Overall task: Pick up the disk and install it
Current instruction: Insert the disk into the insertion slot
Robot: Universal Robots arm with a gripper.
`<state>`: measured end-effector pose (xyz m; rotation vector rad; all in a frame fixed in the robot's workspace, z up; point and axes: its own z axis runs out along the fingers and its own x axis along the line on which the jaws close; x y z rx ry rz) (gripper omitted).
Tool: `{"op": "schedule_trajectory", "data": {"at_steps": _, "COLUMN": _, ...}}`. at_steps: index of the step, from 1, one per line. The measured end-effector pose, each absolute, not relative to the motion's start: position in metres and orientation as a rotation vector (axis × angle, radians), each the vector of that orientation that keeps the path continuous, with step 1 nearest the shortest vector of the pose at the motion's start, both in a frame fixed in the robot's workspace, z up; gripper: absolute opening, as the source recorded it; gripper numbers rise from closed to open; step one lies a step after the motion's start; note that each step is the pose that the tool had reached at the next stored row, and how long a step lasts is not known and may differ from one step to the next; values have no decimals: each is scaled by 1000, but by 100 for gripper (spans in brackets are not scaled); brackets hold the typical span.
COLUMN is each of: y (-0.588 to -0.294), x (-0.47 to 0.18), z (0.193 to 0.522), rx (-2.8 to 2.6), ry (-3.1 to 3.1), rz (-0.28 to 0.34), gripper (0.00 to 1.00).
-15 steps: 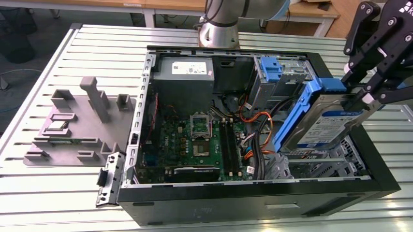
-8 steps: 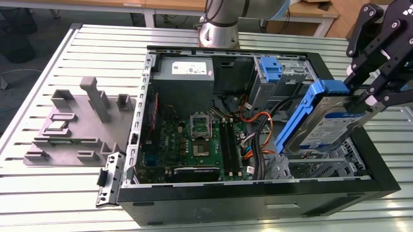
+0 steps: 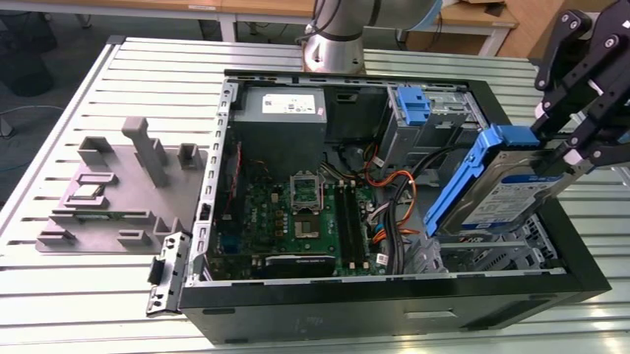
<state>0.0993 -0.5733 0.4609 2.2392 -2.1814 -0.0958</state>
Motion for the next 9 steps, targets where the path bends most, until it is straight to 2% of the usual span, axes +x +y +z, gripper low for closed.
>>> {"op": "schedule_trajectory", "data": {"at_steps": 9, "y": -574, "x": 104, "z": 459, "rx": 2233, "ry": -2189, "rz": -96, "gripper": 35}}
